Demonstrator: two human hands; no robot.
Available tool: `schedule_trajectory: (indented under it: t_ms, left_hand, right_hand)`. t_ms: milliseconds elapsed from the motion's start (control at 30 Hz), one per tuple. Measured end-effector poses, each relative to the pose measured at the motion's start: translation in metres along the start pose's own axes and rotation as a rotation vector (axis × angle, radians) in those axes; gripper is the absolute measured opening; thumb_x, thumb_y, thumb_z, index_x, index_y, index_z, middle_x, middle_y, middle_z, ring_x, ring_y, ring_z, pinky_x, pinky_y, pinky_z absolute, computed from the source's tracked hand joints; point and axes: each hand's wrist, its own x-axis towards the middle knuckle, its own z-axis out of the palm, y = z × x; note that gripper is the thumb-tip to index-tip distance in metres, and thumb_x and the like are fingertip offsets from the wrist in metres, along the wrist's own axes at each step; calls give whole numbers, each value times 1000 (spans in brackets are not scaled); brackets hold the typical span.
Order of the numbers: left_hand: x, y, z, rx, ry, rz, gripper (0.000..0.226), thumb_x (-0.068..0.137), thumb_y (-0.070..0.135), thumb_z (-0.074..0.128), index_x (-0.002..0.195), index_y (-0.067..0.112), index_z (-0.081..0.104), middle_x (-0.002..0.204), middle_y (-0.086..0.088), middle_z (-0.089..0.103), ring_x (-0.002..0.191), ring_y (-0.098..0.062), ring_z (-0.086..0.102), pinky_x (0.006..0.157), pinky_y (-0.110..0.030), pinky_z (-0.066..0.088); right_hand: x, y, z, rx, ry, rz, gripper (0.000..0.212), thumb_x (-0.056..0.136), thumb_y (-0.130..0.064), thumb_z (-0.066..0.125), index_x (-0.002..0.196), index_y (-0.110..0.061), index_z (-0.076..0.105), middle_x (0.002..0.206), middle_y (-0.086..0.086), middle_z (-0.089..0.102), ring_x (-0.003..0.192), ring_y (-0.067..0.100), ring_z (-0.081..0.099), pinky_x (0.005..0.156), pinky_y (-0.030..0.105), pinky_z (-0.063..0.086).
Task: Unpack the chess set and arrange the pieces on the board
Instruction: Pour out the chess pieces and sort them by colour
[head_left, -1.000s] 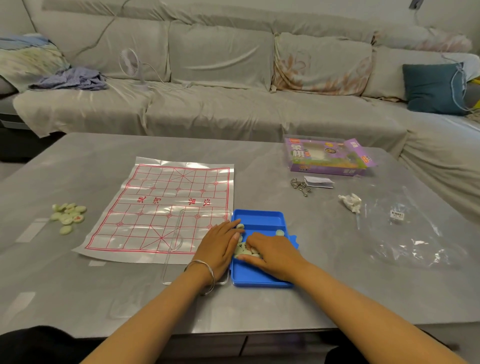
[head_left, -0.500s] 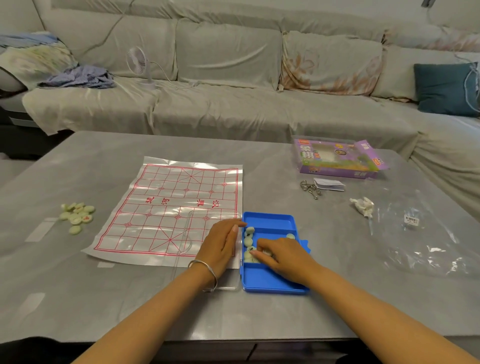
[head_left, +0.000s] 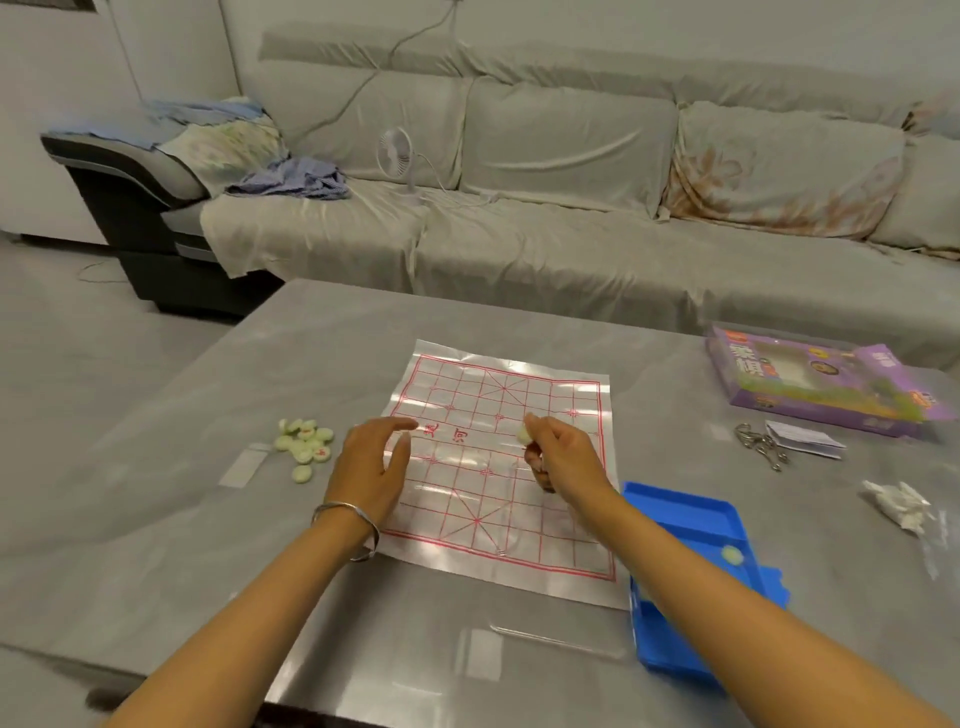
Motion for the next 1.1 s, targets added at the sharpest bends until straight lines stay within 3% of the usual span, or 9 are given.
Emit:
schedule_trajectory:
  t_ms: [100, 200, 333, 433, 533, 733, 867, 967, 1100]
  left_hand:
    - [13, -35, -37, 32, 115, -83, 33, 97, 25, 41, 128, 17, 49, 132, -5, 48, 124, -22, 42, 98, -28, 34]
    - [21, -71, -63, 53, 138, -151, 39, 96, 29, 44, 134, 19, 43, 137, -5, 44, 127, -22, 36, 103, -35, 34]
    - [23, -107, -74, 229, -30, -202, 57, 94, 43, 41, 144, 21, 25, 152, -1, 25, 140, -21, 19, 115, -38, 16]
    - [25, -123, -78, 359, -152, -247, 53, 98, 45, 26, 147, 31, 12, 155, 9, 14, 144, -16, 3, 116, -41, -1]
    - [28, -128, -79, 333, -168, -245, 49, 100, 40, 18, 147, 32, 8, 155, 10, 12, 144, -12, 0, 116, -41, -5]
    - [32, -132, -75, 330, -172, -232, 48, 100, 37, 12, 147, 31, 4, 155, 13, 11, 143, -8, -2, 116, -41, -10]
    - [34, -132, -75, 326, -171, -222, 48, 100, 36, 12, 147, 31, 5, 154, 13, 12, 143, -7, 0, 115, -40, -11]
    - [35, -130, -75, 327, -185, -201, 47, 101, 34, 11, 147, 31, 6, 154, 14, 13, 143, -6, 0, 115, -40, -12]
    - [35, -122, -73, 314, -225, -175, 48, 100, 35, 12, 148, 30, 9, 155, 13, 12, 143, -7, -1, 116, -39, -11]
  right_hand:
    - [21, -14, 59, -36, -92, -13, 34, 98, -36, 40, 74, -16, 52, 61, -1, 45, 50, 6, 38, 47, 15, 34]
    - [42, -21, 114, -36, -160, -11, 33, 98, -34, 41, 74, -13, 50, 62, 0, 45, 49, 6, 36, 47, 16, 32]
    - [77, -20, 175, -100, -155, -39, 29, 96, -31, 47, 78, -10, 55, 64, 1, 48, 54, 8, 42, 53, 20, 34]
    - [101, -13, 210, -197, -86, -83, 27, 95, -32, 49, 78, -12, 56, 71, 0, 53, 65, 11, 49, 59, 22, 39]
    - [118, -7, 235, -345, -99, -190, 28, 94, -33, 48, 73, -16, 54, 72, -1, 55, 68, 14, 51, 64, 29, 41]
    - [129, 12, 254, -742, -44, -370, 27, 93, -36, 46, 73, -21, 52, 76, -5, 53, 74, 14, 49, 62, 28, 31]
    - [138, 20, 257, -675, -34, -449, 17, 92, -29, 52, 88, -16, 63, 95, -4, 55, 93, 12, 45, 80, 24, 28]
    - [143, 19, 252, -541, -159, -372, 28, 97, -26, 41, 98, -17, 68, 109, 1, 62, 105, 17, 51, 92, 30, 38]
    - [135, 0, 231, -352, -293, -231, 35, 101, -22, 32, 113, -12, 64, 119, 5, 61, 110, 17, 55, 94, 25, 42]
